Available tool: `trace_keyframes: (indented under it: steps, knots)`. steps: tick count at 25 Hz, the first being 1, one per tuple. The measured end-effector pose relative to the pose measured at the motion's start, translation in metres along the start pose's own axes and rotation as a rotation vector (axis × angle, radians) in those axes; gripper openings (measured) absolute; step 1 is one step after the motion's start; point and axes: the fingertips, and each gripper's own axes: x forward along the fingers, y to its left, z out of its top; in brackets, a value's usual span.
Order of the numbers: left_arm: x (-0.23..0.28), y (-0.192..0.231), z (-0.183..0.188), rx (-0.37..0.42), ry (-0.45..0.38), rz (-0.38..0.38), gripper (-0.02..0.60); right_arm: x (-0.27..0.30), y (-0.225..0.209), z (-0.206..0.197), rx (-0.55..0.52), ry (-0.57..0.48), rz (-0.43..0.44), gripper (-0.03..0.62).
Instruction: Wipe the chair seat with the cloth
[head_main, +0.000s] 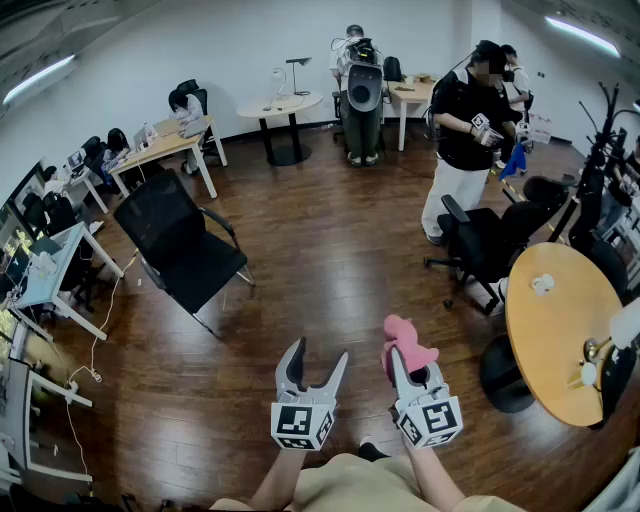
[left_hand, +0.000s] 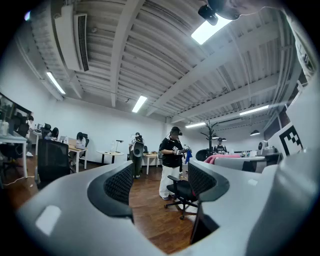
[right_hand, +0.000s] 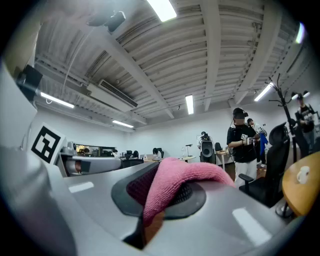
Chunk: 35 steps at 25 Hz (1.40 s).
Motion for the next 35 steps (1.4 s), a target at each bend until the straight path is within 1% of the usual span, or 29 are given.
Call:
trace_keyframes:
  steps: [3,5,8,9,12,14,16,18,21,25,27,30,32,35]
  knots:
    - [0.023,-0.004,0.000,0.006,0.009,0.029,0.316,0.012,-0.031,0.006,-0.108,0.001,-0.006,0.011]
    - [0.035,0.001,-0.005,-0.002,0.028,0.051,0.313,0.023,-0.041,0.009,-0.127,-0.002,0.005,0.011]
    - [0.047,0.021,-0.014,-0.024,0.054,0.092,0.310,0.047,-0.038,0.007,-0.110,0.004,0.061,0.011]
    - [0.053,0.029,-0.016,-0.025,0.057,0.104,0.310,0.057,-0.036,0.004,-0.120,0.013,0.080,0.011]
    - [0.078,0.059,-0.019,-0.031,0.042,0.135,0.308,0.093,-0.028,-0.008,-0.168,0.040,0.130,0.011]
    - [0.098,0.084,-0.020,-0.033,0.028,0.144,0.308,0.125,-0.021,-0.017,-0.172,0.046,0.156,0.011]
    - [0.119,0.111,-0.015,-0.027,0.007,0.139,0.308,0.166,-0.015,-0.023,-0.157,0.043,0.174,0.011]
    - [0.133,0.147,-0.007,-0.018,-0.018,0.158,0.308,0.213,-0.007,-0.029,-0.118,0.050,0.205,0.012]
    - [0.141,0.220,0.006,-0.010,-0.054,0.230,0.308,0.289,0.019,-0.028,-0.067,0.057,0.283,0.012]
    - [0.147,0.322,0.020,-0.016,-0.086,0.347,0.302,0.379,0.061,-0.015,-0.077,0.039,0.379,0.014]
    - [0.155,0.361,0.016,-0.018,-0.065,0.388,0.302,0.415,0.076,-0.019,-0.065,0.052,0.417,0.014]
    - [0.156,0.398,0.000,-0.041,-0.007,0.445,0.304,0.450,0.097,-0.030,-0.060,0.094,0.484,0.015]
    - [0.152,0.419,-0.006,-0.055,0.002,0.499,0.304,0.471,0.111,-0.034,-0.060,0.103,0.540,0.015]
    - [0.155,0.454,-0.010,-0.071,-0.002,0.575,0.304,0.512,0.124,-0.039,-0.029,0.104,0.609,0.015]
